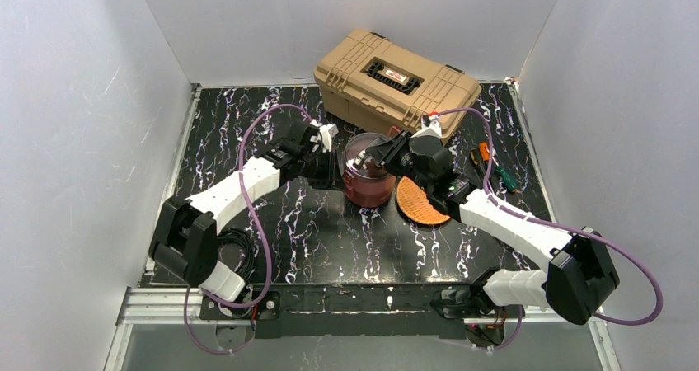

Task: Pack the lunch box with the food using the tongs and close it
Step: Close the fastener on the packing box.

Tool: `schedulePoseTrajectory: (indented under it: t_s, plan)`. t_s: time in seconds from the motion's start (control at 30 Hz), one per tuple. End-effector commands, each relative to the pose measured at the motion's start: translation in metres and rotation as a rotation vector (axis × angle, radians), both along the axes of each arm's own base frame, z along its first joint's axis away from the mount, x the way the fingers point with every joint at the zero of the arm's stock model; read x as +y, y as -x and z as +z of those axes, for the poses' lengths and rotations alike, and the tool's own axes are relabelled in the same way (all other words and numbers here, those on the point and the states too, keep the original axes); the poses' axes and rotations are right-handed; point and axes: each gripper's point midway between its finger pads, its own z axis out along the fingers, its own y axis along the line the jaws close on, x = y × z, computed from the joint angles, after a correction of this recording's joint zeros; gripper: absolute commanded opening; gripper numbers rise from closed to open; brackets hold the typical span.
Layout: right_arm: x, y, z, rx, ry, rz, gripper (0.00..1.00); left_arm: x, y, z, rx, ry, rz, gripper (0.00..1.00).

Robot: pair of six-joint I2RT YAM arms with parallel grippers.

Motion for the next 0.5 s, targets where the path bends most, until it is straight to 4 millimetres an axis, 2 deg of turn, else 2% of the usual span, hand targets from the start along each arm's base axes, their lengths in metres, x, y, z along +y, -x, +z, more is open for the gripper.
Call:
schedulePoseTrajectory:
  t_s: [0.0, 0.47]
  plan:
    - [-0.043, 0.033, -0.112, 0.257, 0.325, -0.009, 0.26, -0.008, -0.006, 0.009, -0.019, 0.047, 0.022, 0.1]
    - [-0.046, 0.039, -0.126, 0.284, 0.339, -0.008, 0.22, -0.027, -0.014, 0.015, 0.045, 0.175, 0.112, 0.1]
